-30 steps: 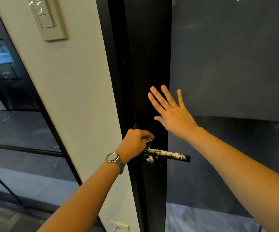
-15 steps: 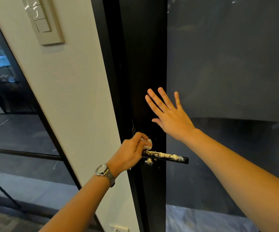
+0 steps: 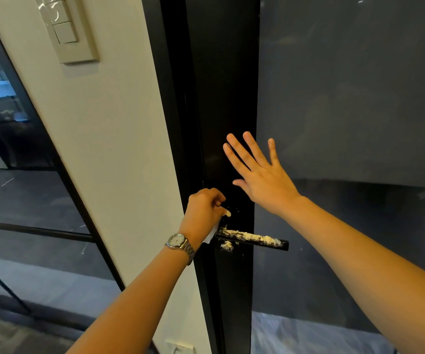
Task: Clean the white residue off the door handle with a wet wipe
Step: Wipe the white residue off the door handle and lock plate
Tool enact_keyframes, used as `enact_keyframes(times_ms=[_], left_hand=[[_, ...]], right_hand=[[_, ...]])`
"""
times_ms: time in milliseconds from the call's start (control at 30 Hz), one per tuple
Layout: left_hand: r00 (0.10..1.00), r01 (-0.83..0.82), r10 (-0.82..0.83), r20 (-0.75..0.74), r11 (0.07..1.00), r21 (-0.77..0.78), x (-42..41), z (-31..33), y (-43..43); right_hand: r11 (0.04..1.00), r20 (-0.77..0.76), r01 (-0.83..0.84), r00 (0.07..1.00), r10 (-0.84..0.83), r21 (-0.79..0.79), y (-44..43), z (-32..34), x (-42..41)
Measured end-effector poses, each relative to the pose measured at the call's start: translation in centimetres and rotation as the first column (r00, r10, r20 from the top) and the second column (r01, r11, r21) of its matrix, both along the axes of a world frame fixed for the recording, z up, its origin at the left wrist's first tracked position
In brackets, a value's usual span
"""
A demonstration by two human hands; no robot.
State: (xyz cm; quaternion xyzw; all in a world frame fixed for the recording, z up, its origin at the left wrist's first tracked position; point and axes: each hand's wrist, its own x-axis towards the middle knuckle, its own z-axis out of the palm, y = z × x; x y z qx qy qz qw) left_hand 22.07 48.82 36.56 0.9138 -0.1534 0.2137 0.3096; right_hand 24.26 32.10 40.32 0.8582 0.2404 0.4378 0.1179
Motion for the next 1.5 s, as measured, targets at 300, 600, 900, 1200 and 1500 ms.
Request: enact_keyframes(times_ms=[300, 600, 900, 1200, 1500], left_hand=[[0.952, 0.288, -0.300, -0.055, 0.823, 0.489, 0.2, 1.1, -1.3], [0.965, 0.246, -0.264, -0.011, 0.885, 0.394, 0.0, 0.7, -1.3], [0.997, -0.078, 0.079, -0.026, 0.996, 0.034, -1.1, -1.5, -0.8], [0.990, 0.043, -0.046, 0.135, 0.999, 0.026, -0.5, 0.4, 0.1], [0.893, 0.447, -0.432, -0.125, 0.821, 0.356, 0.2, 0.9, -0.9]], right_hand=[[1.000, -0.003, -0.004, 1.000, 0.004, 0.001, 0.0, 0.0, 0.0], [1.000, 0.003, -0.003, 1.000, 0.003, 0.003, -0.2, -0.1, 0.2], [1.000, 0.007, -0.006, 1.000, 0.006, -0.003, -0.1, 0.0, 0.2], [1.000, 0.009, -0.005, 1.000, 0.005, -0.004, 0.0, -0.1, 0.2], [1.000, 0.021, -0.003, 1.000, 0.003, -0.007, 0.0, -0.1, 0.2]])
